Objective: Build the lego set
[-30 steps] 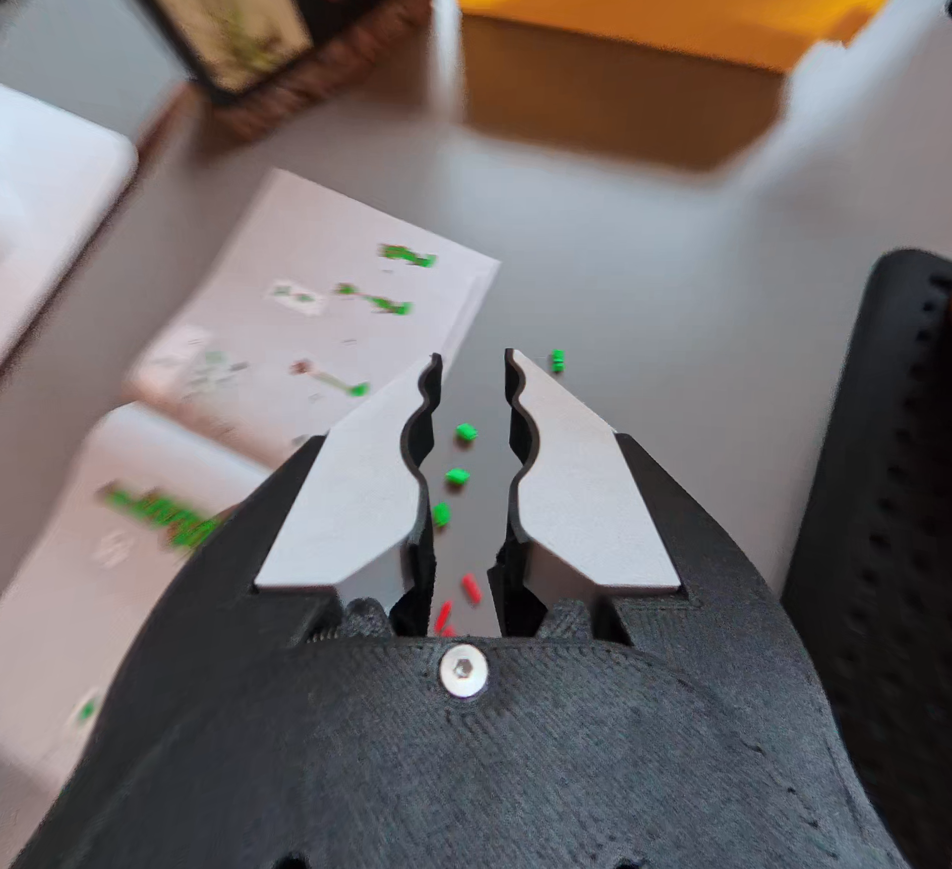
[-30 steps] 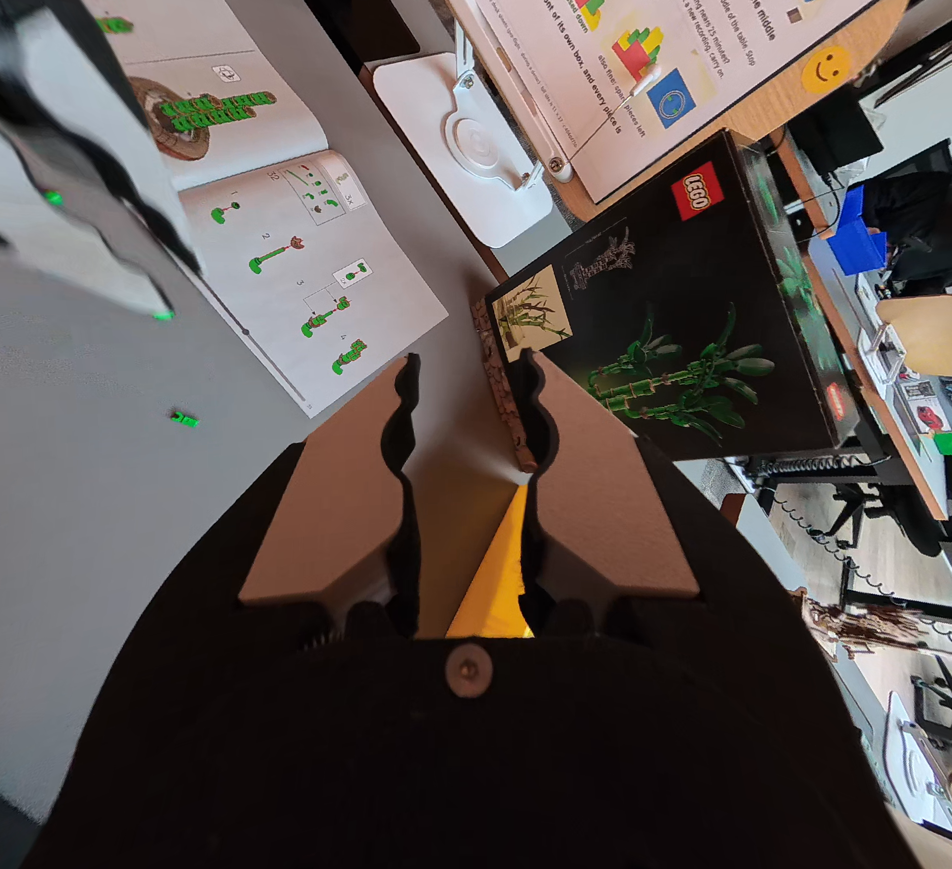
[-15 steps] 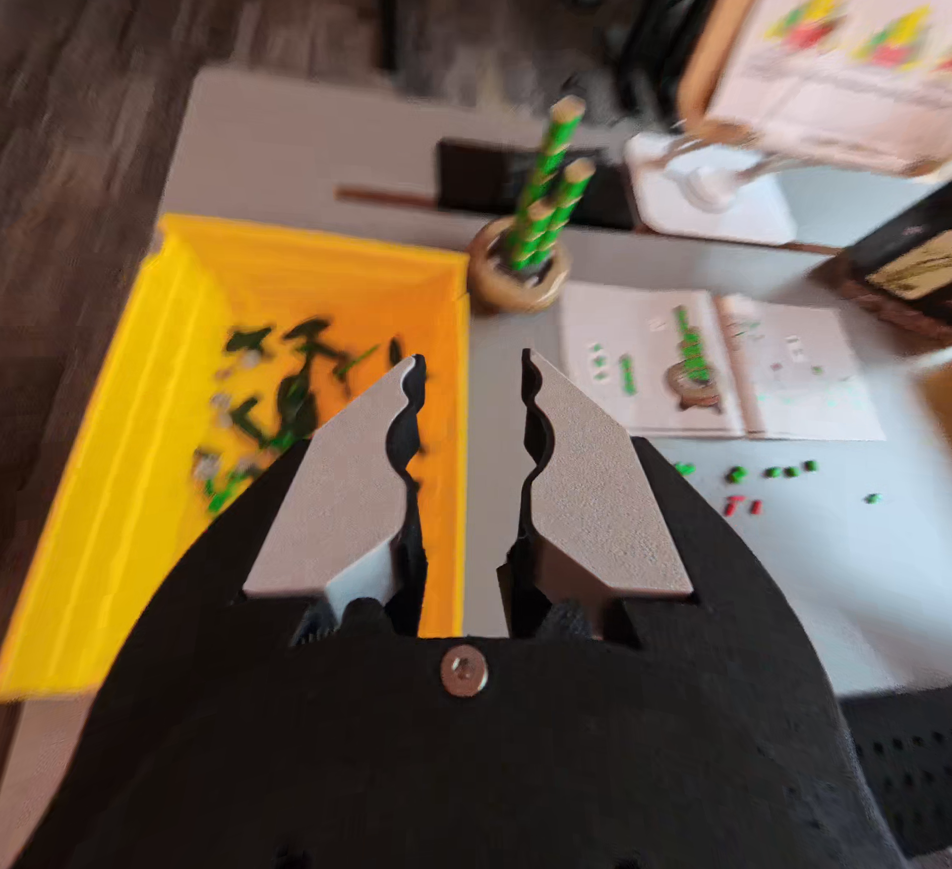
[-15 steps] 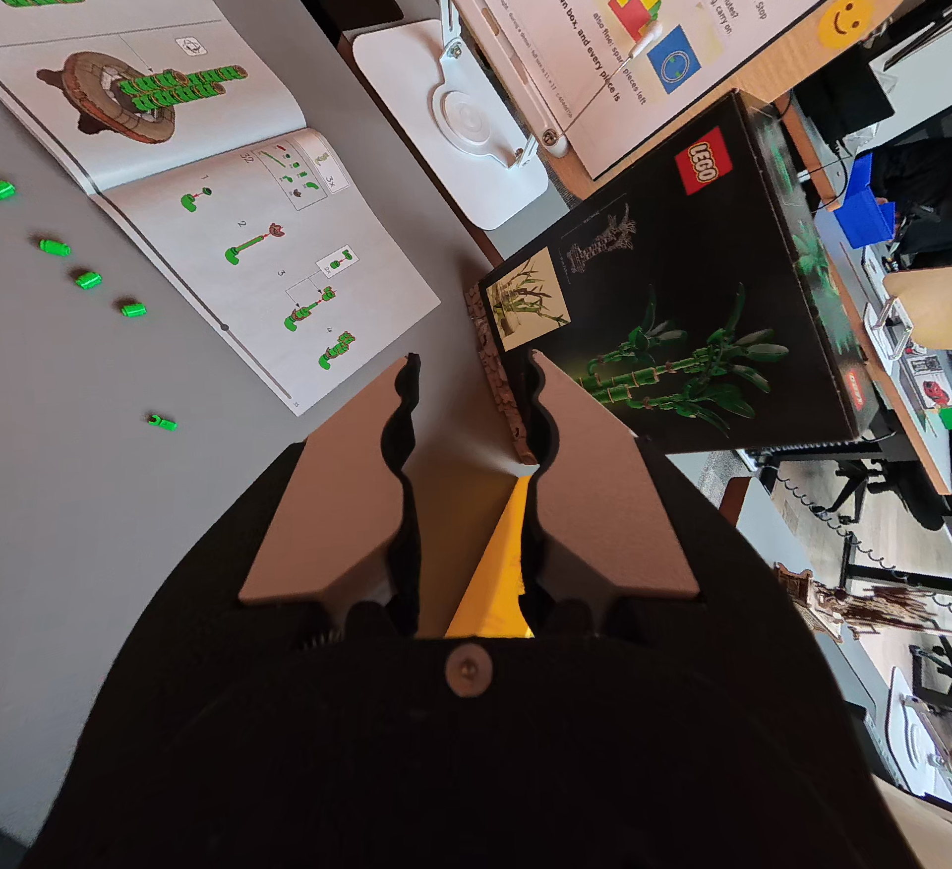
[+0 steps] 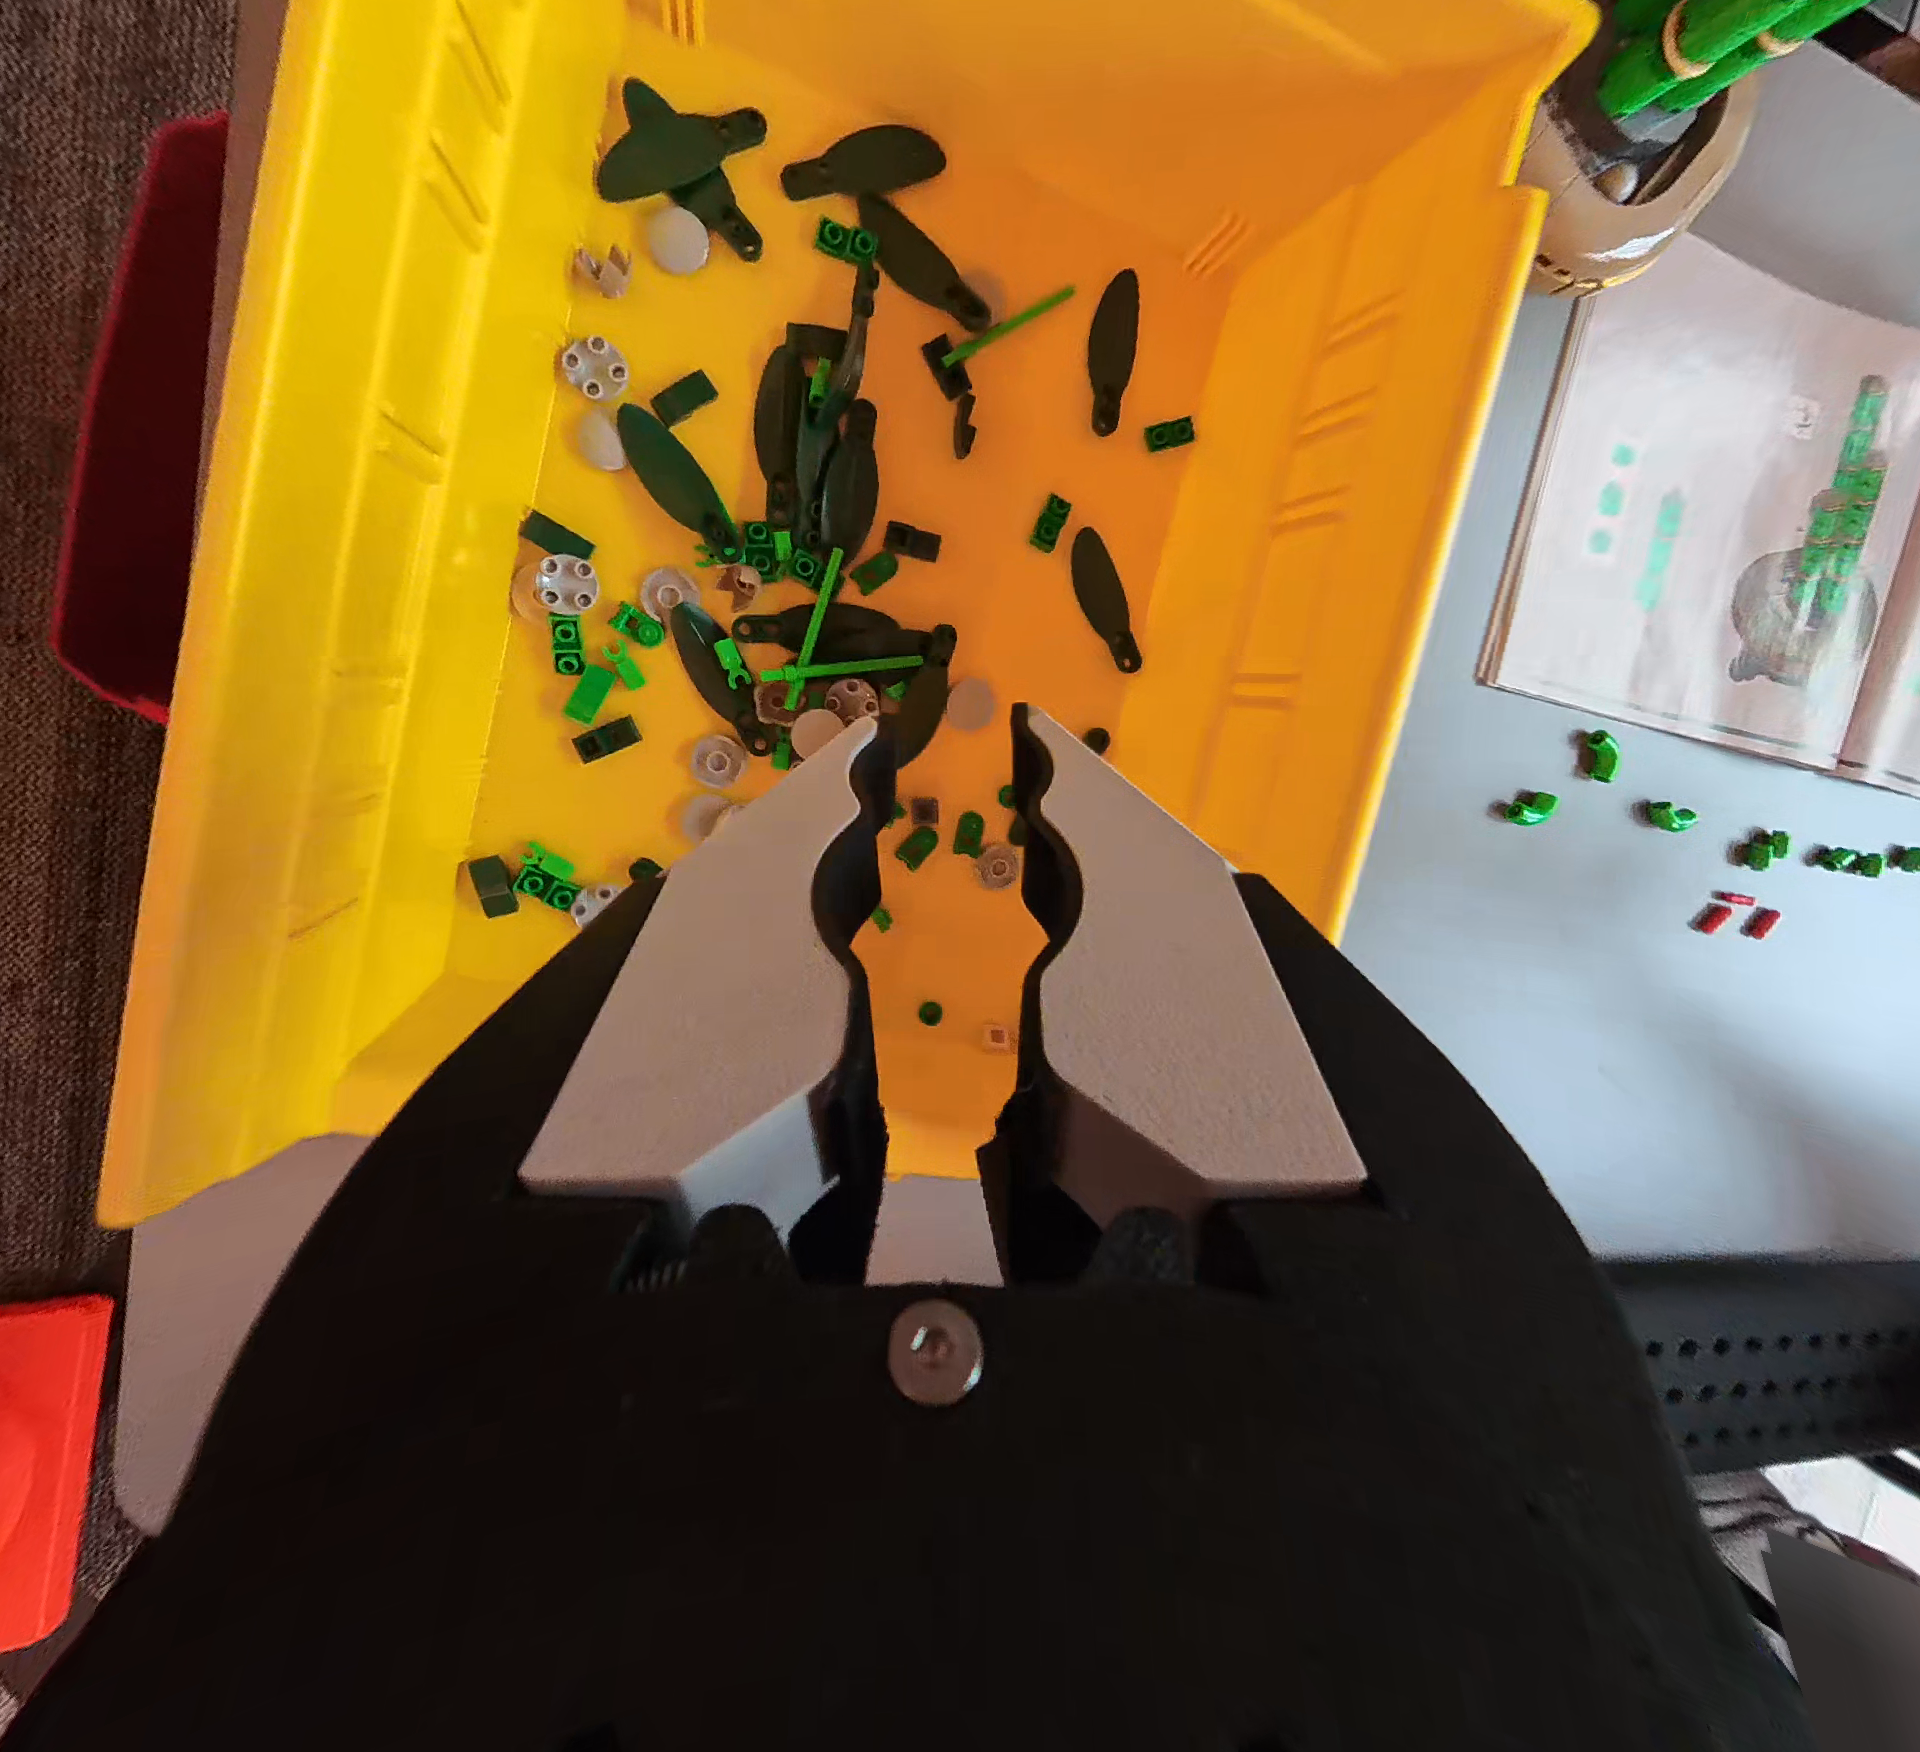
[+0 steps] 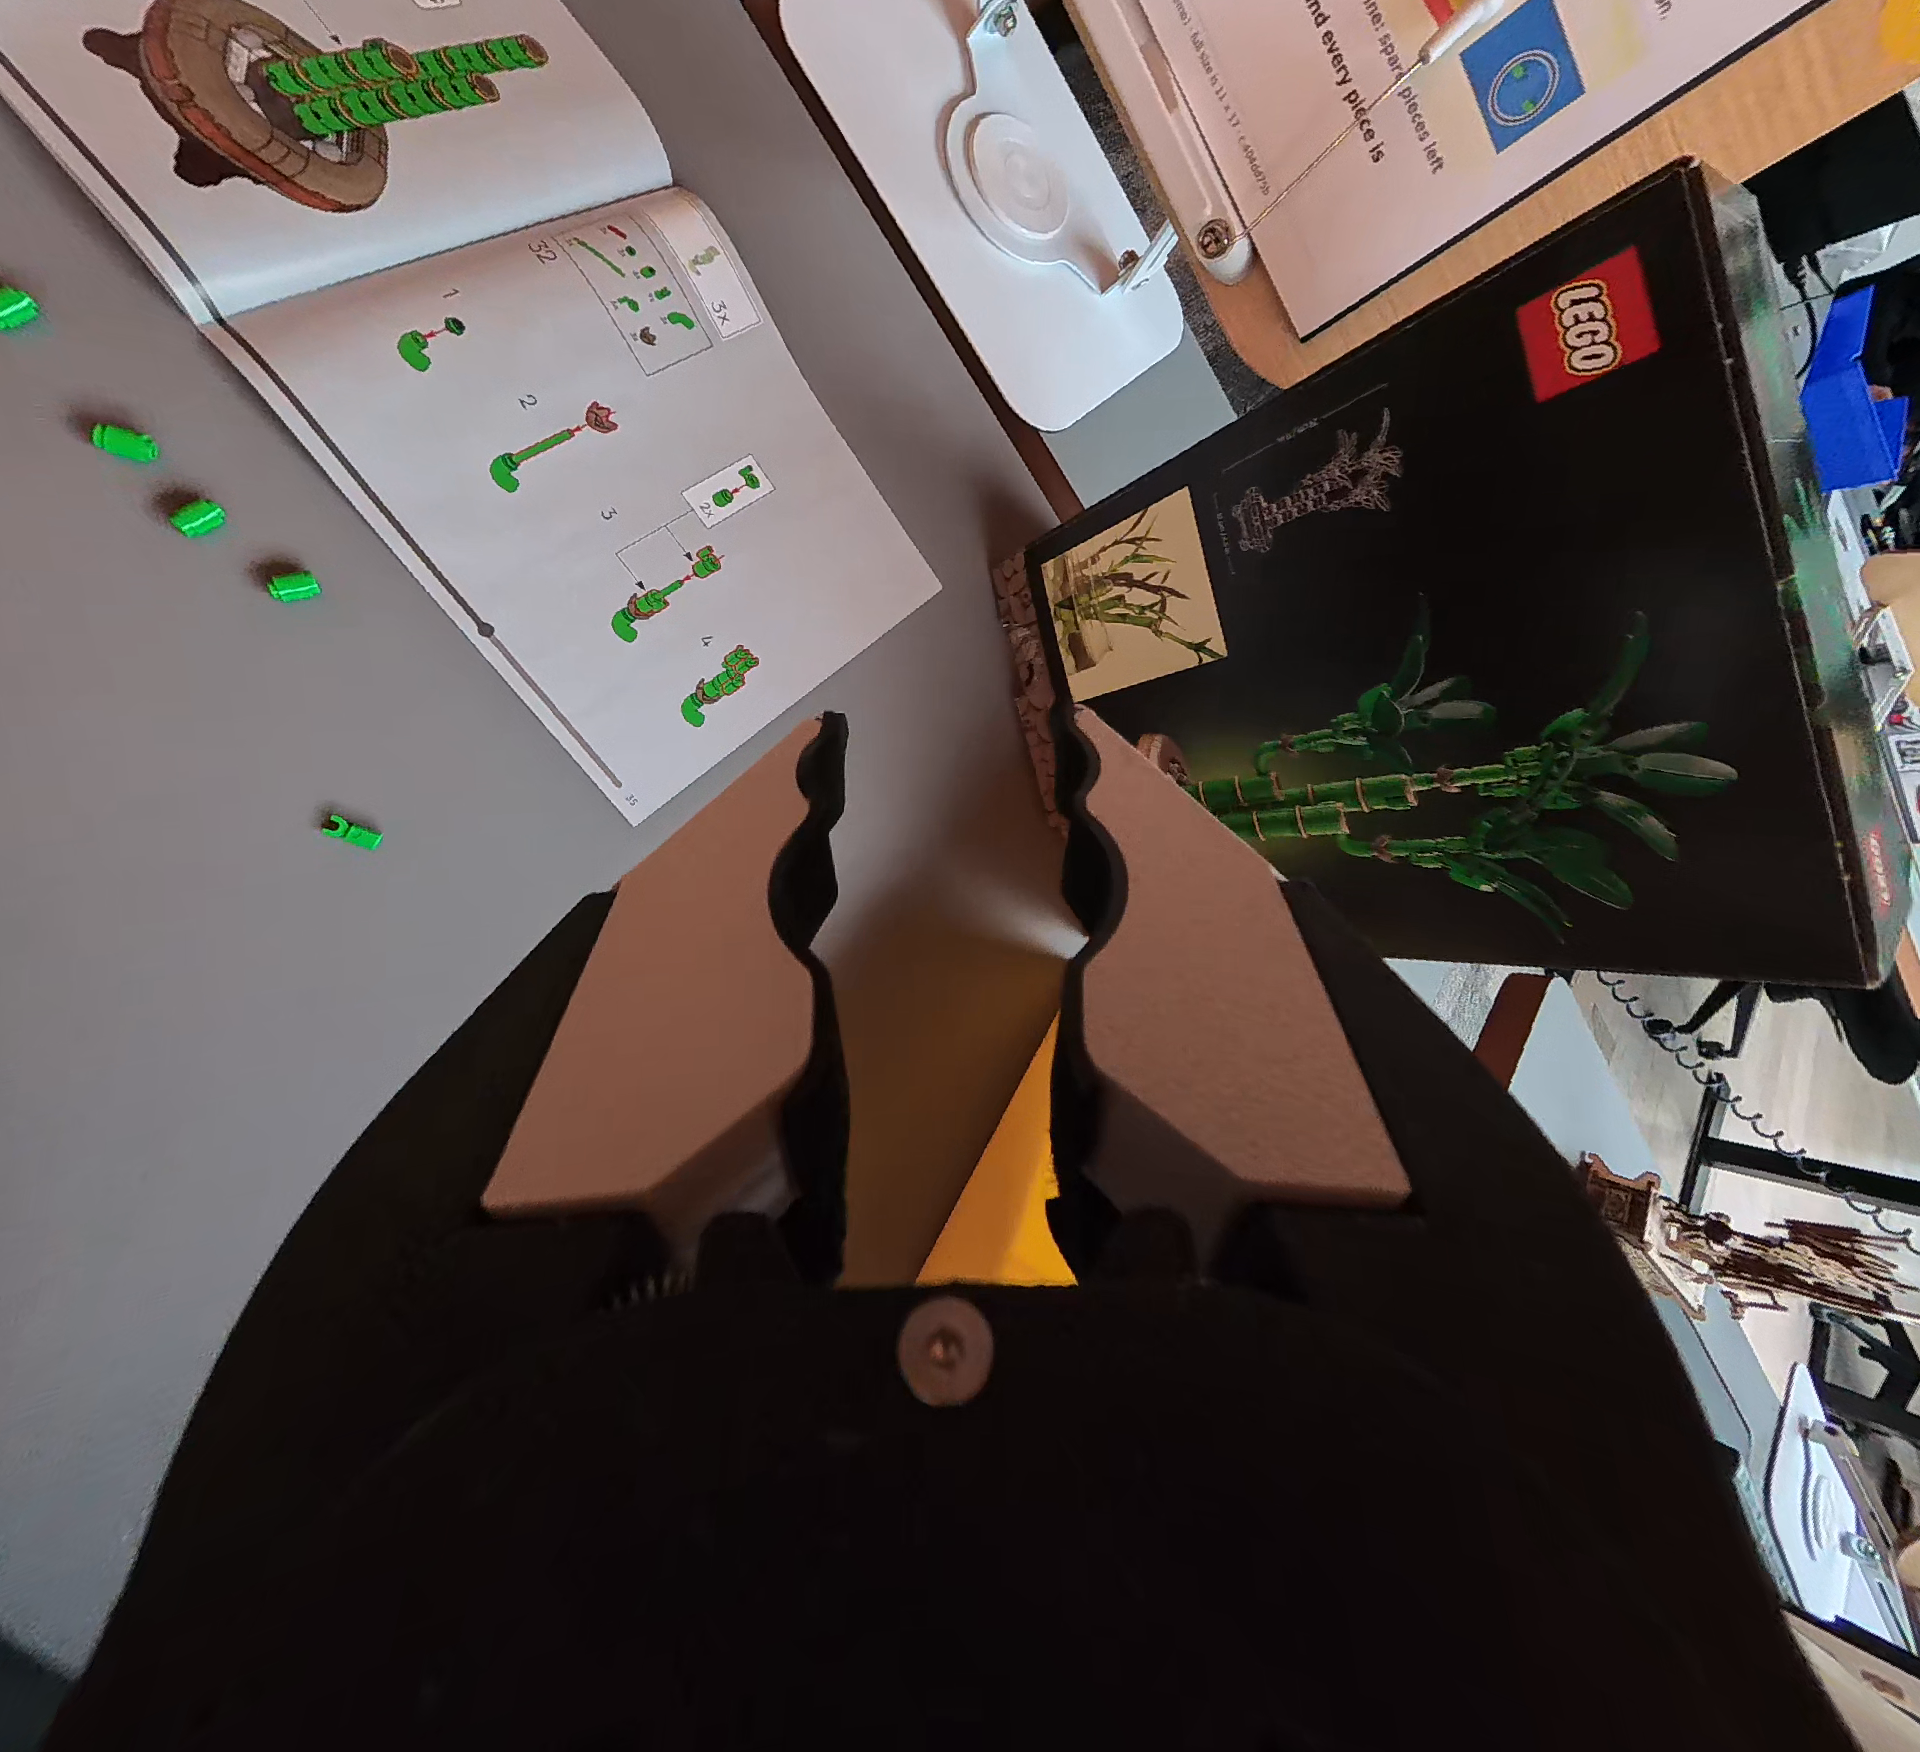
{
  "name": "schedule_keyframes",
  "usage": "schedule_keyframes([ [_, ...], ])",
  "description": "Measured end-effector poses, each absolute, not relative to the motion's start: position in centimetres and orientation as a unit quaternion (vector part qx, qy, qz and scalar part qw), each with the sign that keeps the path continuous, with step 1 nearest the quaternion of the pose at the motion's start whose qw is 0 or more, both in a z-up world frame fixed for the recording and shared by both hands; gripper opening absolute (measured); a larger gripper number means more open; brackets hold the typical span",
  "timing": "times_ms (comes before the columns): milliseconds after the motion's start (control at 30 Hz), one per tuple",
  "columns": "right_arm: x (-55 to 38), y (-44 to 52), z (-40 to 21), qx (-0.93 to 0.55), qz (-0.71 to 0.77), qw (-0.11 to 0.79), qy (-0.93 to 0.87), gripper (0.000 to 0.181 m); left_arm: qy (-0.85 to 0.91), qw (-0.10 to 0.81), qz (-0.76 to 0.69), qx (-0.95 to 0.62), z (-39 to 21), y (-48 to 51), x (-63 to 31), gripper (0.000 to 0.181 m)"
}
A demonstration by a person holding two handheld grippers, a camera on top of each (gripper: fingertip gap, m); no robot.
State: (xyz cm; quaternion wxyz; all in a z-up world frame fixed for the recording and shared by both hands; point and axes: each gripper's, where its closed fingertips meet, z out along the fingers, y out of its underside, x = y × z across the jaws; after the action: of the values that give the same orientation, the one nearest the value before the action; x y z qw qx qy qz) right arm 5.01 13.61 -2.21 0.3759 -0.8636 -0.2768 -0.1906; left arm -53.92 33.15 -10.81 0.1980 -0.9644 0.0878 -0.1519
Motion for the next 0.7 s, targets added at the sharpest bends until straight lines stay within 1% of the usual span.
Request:
schedule_keyframes([
  [200,5.2,13.7,-2.8,-0.869,-0.192,0.364,-0.276,0.04,0.089,0.158,-0.145,-0.973,-14.3,34.4,-54.6,0.02],
  [333,5.0,13.6,-3.0,-0.869,-0.194,0.358,-0.28,0.039,0.088,0.147,-0.138,-0.975,-16.3,35.7,-54.6,0.019],
  [533,5.2,13.6,-3.3,-0.871,-0.195,0.353,-0.28,0.04,0.062,0.142,-0.132,-0.979,-17.8,36.8,-55.1,0.017],
  [600,5.2,13.6,-3.3,-0.872,-0.195,0.352,-0.28,0.04,0.058,0.128,-0.127,-0.982,-18.3,36.5,-55.4,0.016],
  [700,5.2,13.6,-3.5,-0.873,-0.194,0.349,-0.281,0.04,0.05,0.126,-0.115,-0.984,-18.4,36.4,-56.0,0.011],
])
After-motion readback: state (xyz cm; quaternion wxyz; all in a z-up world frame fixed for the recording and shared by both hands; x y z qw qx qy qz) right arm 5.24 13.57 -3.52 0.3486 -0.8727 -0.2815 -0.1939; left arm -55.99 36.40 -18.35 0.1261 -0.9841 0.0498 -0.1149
